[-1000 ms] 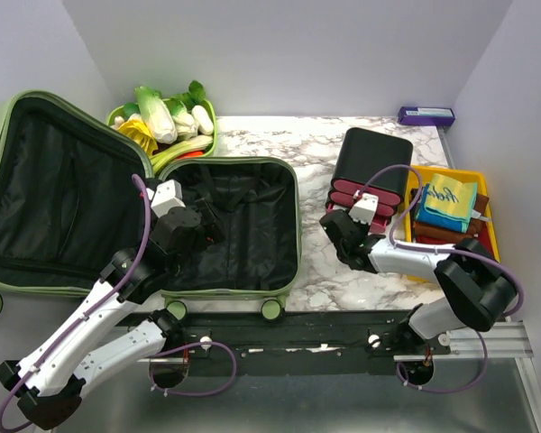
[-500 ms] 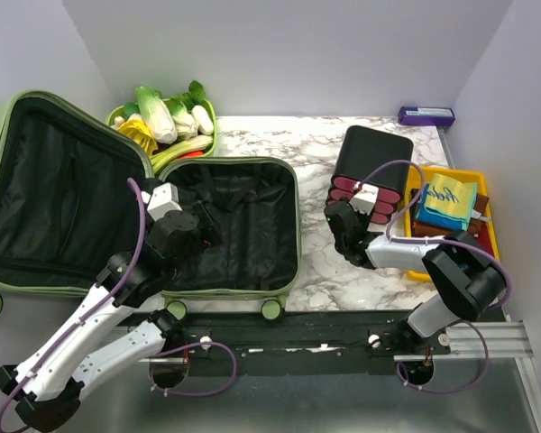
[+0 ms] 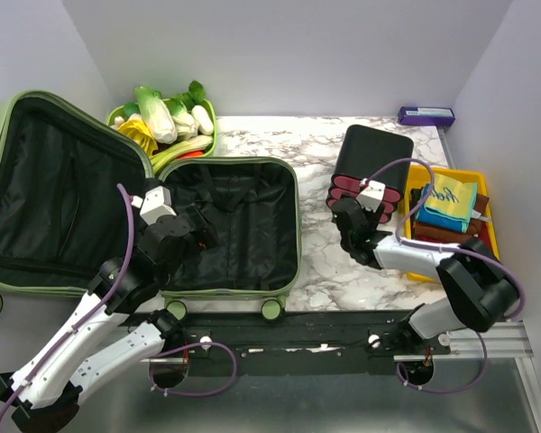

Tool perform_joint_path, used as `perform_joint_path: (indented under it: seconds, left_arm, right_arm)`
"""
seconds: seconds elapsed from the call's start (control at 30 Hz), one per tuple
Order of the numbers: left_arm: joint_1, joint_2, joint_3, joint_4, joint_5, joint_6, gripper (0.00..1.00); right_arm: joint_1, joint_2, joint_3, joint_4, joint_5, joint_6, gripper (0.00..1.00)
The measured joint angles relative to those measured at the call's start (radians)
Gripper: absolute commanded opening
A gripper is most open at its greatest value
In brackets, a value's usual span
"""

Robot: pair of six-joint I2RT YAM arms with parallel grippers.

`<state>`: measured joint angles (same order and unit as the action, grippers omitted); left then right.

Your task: Open, take out, and arrange the luggage

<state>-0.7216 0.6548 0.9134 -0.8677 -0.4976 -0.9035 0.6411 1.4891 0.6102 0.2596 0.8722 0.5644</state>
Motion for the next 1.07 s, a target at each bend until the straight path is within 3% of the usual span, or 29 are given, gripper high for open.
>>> perform_joint_path:
  seconds: [0.33, 0.4, 0.73, 1.07]
  left_arm:
    - [0.000, -0.019, -0.008, -0.022, -0.012, -0.017, 0.99]
    - [0.000, -0.023, -0.008, -0.031, -0.016, -0.021, 0.99]
    - [0.001, -0.023, -0.008, -0.054, -0.027, -0.035, 0.99]
    - [0.001, -0.024, -0.008, -0.062, -0.027, -0.051, 0.99]
  right_arm:
    - [-0.001, -0.274, -0.065, -0.287, -0.299, 0.011, 0.86]
    - [-0.001, -0.358, -0.073, -0.348, -0.377, -0.010, 1.00]
    - [-0.001, -0.793, 0.064, -0.497, -0.558, -0.139, 1.00]
    - [-0.001, -0.997, 0.111, -0.578, -0.573, -0.249, 1.00]
